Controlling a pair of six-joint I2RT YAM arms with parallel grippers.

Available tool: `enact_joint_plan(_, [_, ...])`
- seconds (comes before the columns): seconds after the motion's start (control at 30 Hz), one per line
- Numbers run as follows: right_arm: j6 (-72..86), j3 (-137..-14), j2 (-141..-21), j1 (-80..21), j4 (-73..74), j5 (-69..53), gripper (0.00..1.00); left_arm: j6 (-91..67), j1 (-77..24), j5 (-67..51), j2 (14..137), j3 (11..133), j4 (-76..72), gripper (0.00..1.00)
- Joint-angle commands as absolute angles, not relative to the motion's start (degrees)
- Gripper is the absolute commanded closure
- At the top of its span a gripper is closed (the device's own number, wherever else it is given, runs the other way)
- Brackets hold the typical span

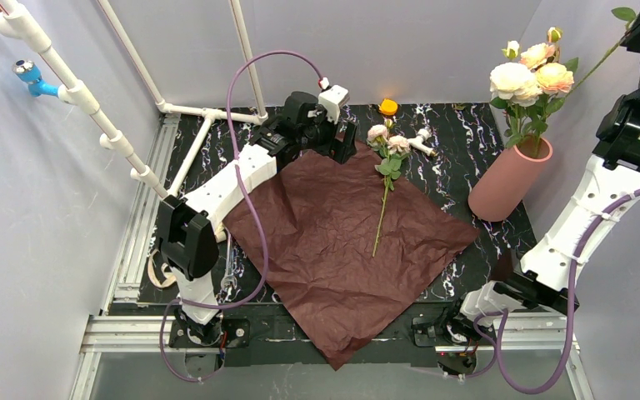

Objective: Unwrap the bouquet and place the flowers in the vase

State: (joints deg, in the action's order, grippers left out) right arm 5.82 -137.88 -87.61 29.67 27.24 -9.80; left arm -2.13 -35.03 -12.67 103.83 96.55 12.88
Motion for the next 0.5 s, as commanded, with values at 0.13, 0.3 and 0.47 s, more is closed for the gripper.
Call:
enact_joint_plan(0.13, [8.17,-138.49,-85.82,30.06,21.15,-10.8,0.99,-2.55,-34.81,-13.07,104.06,100.17,13.42,0.02])
enact_joint_plan(0.3, [6.31,-131.85,-83.17,30.01,20.23,-10.8,0.99,-2.55,-34.8,-13.1,104.24,100.75,13.62,0.02])
enact_joint_plan(0.47, [4.56,-124.45,-80.87,30.01,17.8,-11.91,0.99,-2.35,-34.86,-12.86,104.24,100.82,14.69,0.02])
